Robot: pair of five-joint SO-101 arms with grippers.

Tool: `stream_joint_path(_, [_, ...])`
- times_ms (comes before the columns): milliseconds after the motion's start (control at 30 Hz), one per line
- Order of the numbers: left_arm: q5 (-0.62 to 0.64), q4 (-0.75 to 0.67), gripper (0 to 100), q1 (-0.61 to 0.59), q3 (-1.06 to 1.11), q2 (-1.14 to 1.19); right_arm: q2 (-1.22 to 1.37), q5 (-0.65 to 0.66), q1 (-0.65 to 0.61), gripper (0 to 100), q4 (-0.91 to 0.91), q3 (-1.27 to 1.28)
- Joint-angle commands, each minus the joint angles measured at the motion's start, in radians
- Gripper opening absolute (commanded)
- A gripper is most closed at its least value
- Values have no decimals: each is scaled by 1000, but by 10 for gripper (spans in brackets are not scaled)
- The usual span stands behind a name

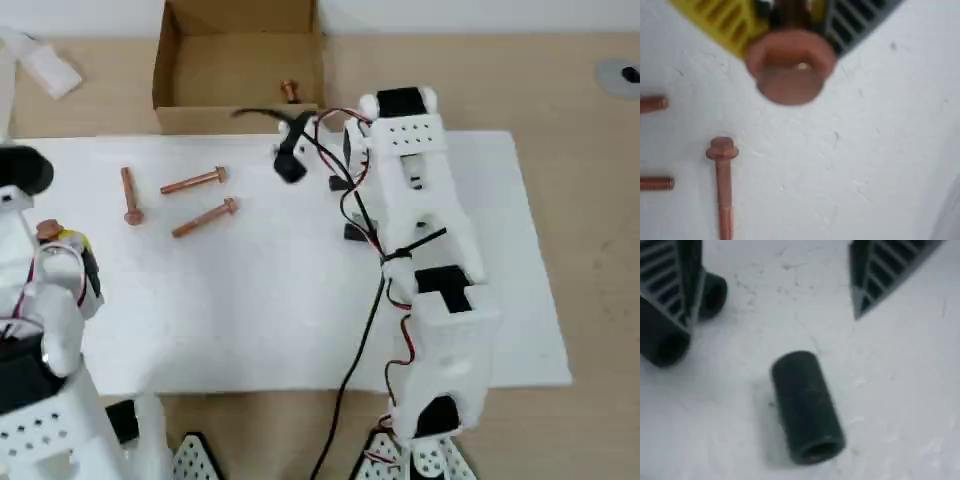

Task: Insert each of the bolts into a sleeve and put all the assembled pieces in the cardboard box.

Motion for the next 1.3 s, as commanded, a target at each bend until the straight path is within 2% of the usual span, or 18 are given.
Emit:
stream_joint_path(0, [-5,-21,7,15,8,-47,1,100,24,243,-17,16])
stream_joint_path(67, [-5,-21,7,11,21,-62,44,130,35,243,-14,8])
stream_joint_path(533, [-2,-17,7,9,40,-154,151,132,-1,243,-17,-15])
stream_joint_path(1100, [-2,-17,7,9,43,-171,288,129,-33,243,-133,-16])
stream_joint_path(1267, [-2,-23,7,14,80,-174,325,84,-41,242,-153,-16])
